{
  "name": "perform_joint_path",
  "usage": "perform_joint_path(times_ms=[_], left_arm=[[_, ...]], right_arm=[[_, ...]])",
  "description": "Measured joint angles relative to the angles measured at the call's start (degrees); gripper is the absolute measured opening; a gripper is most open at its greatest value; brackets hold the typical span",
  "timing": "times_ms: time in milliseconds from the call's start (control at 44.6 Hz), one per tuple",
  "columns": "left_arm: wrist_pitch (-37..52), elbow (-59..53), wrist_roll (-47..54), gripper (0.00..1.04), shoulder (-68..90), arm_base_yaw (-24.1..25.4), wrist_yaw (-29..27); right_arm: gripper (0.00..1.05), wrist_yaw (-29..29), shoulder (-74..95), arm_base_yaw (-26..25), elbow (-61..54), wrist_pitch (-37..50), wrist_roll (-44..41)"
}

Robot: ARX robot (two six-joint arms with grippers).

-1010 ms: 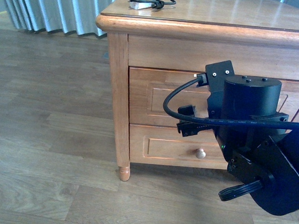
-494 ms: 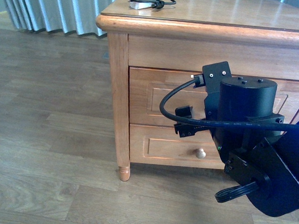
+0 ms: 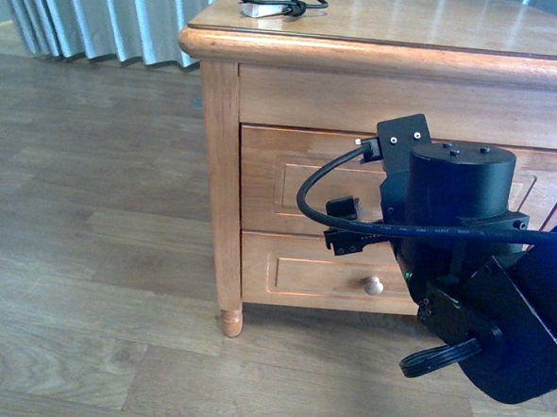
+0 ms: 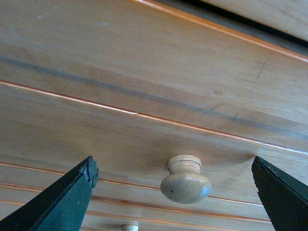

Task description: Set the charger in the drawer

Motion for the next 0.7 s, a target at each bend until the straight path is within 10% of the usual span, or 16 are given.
perform_joint_path(times_ms=[381,696], left_arm=[[0.0,0.0,0.0,0.99,0.0,0.0,0.0],[0.0,0.0,0.0,0.99,0.0,0.0,0.0]], right_arm=[[0.85,0.0,0.3,0.0,0.3,-0.1,0.0],[0.48,0.0,0.7,0.0,0.5,-0.2,-0.1]])
